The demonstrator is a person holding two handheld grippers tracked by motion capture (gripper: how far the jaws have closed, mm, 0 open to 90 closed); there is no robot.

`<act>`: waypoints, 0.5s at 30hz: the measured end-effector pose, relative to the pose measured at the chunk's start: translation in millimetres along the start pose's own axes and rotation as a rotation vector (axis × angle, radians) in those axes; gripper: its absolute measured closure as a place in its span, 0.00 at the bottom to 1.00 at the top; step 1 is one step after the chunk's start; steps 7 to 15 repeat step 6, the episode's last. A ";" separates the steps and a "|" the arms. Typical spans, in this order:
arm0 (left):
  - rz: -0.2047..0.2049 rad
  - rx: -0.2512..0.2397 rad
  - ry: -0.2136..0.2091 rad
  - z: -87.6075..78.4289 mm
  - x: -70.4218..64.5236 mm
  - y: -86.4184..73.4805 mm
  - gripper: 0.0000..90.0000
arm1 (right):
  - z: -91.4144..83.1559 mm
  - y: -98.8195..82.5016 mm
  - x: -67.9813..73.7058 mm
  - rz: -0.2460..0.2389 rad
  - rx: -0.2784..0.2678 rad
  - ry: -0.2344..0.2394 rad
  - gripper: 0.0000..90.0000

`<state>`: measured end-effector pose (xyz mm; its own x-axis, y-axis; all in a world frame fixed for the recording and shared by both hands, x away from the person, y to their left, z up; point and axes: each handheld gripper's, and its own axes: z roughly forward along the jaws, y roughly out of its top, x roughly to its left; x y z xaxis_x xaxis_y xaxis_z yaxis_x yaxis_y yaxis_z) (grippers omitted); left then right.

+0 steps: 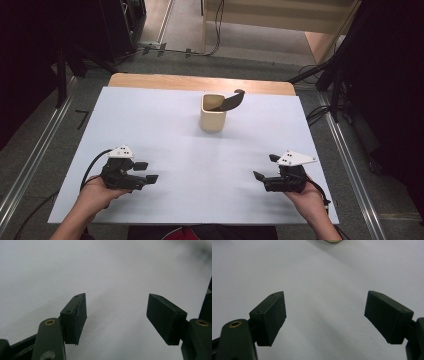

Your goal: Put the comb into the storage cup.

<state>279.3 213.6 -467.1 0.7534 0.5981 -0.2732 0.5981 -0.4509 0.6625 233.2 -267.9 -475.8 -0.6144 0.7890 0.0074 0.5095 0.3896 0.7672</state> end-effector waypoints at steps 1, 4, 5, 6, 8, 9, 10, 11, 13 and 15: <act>0.000 0.000 0.000 0.0 0.0 0.0 0.38 | 0.2 -0.1 0.4 -0.002 0.001 0.001 0.18; 0.002 0.000 0.001 -0.2 0.1 0.0 0.38 | 1.1 -0.3 0.9 -0.013 0.008 0.008 0.18; 0.001 -0.001 -0.001 -0.2 0.1 0.0 0.38 | 1.7 -0.6 1.2 -0.016 0.006 0.010 0.18; 0.001 0.000 0.000 -0.3 0.3 0.2 0.38 | 2.4 -1.0 1.2 -0.021 0.007 0.010 0.19; 0.001 0.000 0.000 -0.3 0.3 0.2 0.38 | 2.4 -1.0 1.2 -0.021 0.007 0.010 0.19; 0.001 0.000 0.000 -0.3 0.3 0.2 0.38 | 2.4 -1.0 1.2 -0.021 0.007 0.010 0.19; 0.001 0.000 0.000 -0.3 0.3 0.2 0.38 | 2.4 -1.0 1.2 -0.021 0.007 0.010 0.19; 0.001 0.000 0.000 -0.3 0.3 0.2 0.38 | 2.4 -1.0 1.2 -0.021 0.007 0.010 0.19; 0.001 0.000 0.000 -0.3 0.3 0.2 0.38 | 2.4 -1.0 1.2 -0.021 0.007 0.010 0.19; 0.001 0.000 0.000 -0.3 0.3 0.2 0.38 | 2.4 -1.0 1.2 -0.021 0.007 0.010 0.19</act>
